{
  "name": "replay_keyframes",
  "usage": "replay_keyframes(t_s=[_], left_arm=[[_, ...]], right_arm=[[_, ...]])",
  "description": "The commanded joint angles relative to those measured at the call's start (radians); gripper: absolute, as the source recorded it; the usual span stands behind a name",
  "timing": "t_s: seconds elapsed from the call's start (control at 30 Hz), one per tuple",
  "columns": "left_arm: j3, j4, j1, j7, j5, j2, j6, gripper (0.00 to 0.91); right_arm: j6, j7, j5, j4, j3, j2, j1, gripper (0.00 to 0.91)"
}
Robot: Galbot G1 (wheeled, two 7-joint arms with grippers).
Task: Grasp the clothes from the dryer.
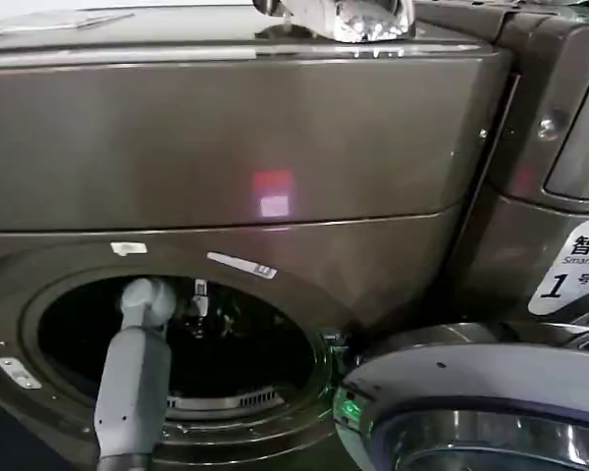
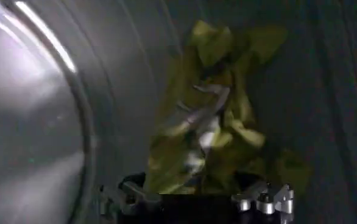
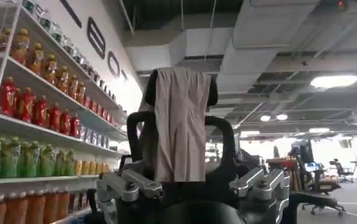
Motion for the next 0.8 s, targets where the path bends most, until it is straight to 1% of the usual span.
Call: replay_keyframes(t_s=[0.03, 0.3, 0.5, 0.8], left_arm=[[0.002, 0.056, -0.032, -0.038, -0.036, 0.002, 0.043, 0.907], [0.004, 0.150, -0.059, -0.032, -0.010, -0.010, 0.047, 0.907], [0.011, 0.234, -0.096, 0.004, -0.021, -0.005, 0.046, 0.907], [0.002, 0.322, -0.128, -0.014, -0.054, -0.003, 0.055, 0.907]], right_arm=[[0.000, -0.003, -0.002, 0.003, -0.003, 0.005, 0.000, 0.907], [0.002, -0.002, -0.011, 0.004, -0.014, 0.008, 0.003, 0.907], [0.004, -0.002, -0.014, 0.002, -0.017, 0.009, 0.005, 0.907], [0.006, -0.002, -0.018, 0.003, -0.023, 0.011, 0.010, 0.907]])
